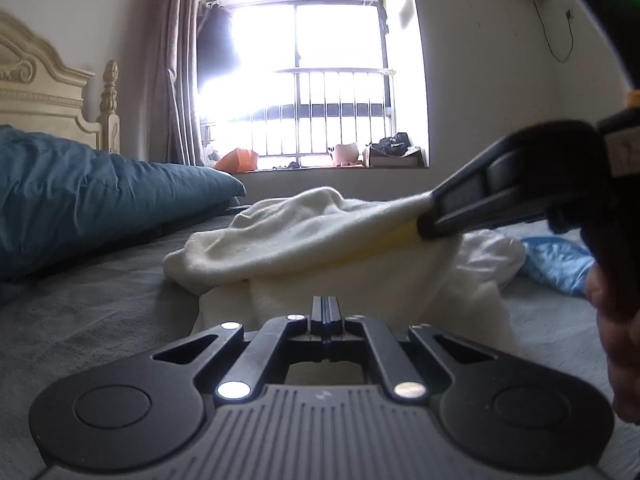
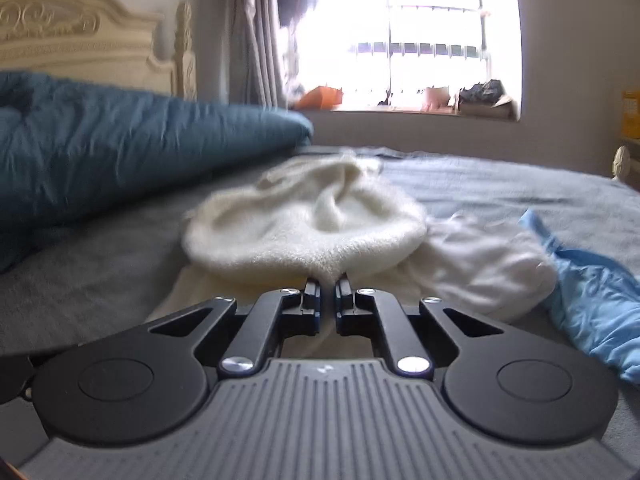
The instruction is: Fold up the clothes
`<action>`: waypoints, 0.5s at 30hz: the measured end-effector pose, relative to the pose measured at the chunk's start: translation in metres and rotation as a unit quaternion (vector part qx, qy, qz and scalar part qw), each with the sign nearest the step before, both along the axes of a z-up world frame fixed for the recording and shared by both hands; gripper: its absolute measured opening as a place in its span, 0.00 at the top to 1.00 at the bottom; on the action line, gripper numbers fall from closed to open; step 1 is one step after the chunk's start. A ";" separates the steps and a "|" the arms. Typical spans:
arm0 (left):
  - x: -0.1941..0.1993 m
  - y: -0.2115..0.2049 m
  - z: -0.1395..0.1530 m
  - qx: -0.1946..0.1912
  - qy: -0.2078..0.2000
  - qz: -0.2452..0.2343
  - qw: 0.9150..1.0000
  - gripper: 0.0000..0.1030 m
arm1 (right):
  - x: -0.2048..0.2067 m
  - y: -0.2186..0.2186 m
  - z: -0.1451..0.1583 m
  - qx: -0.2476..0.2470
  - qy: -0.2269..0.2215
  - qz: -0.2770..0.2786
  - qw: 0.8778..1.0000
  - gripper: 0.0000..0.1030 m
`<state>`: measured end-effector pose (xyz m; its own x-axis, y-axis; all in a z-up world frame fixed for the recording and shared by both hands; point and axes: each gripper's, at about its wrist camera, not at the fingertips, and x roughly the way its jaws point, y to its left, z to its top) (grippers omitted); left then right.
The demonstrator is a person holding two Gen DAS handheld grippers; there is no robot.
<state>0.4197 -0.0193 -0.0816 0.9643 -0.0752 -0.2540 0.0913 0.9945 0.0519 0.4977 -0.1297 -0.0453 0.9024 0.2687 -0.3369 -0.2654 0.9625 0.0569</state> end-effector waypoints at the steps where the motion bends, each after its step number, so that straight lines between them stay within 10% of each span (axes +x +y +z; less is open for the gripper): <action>1: -0.004 0.001 0.003 -0.001 0.000 -0.004 1.000 1.00 | -0.004 -0.002 0.005 0.007 -0.008 -0.002 1.000 0.96; 8: -0.034 0.008 0.035 0.009 -0.035 -0.018 0.999 0.99 | -0.033 -0.013 0.039 0.031 -0.049 -0.008 0.998 0.96; 15: -0.032 0.014 0.060 0.029 -0.067 0.023 0.997 0.57 | -0.071 -0.039 0.055 0.070 -0.080 0.012 0.994 0.96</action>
<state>0.3876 -0.0053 -0.0221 0.9920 -0.0192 -0.1249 0.0341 0.9924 0.1181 0.4271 -0.1688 0.0095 0.9340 0.3252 -0.1482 -0.3048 0.9414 0.1446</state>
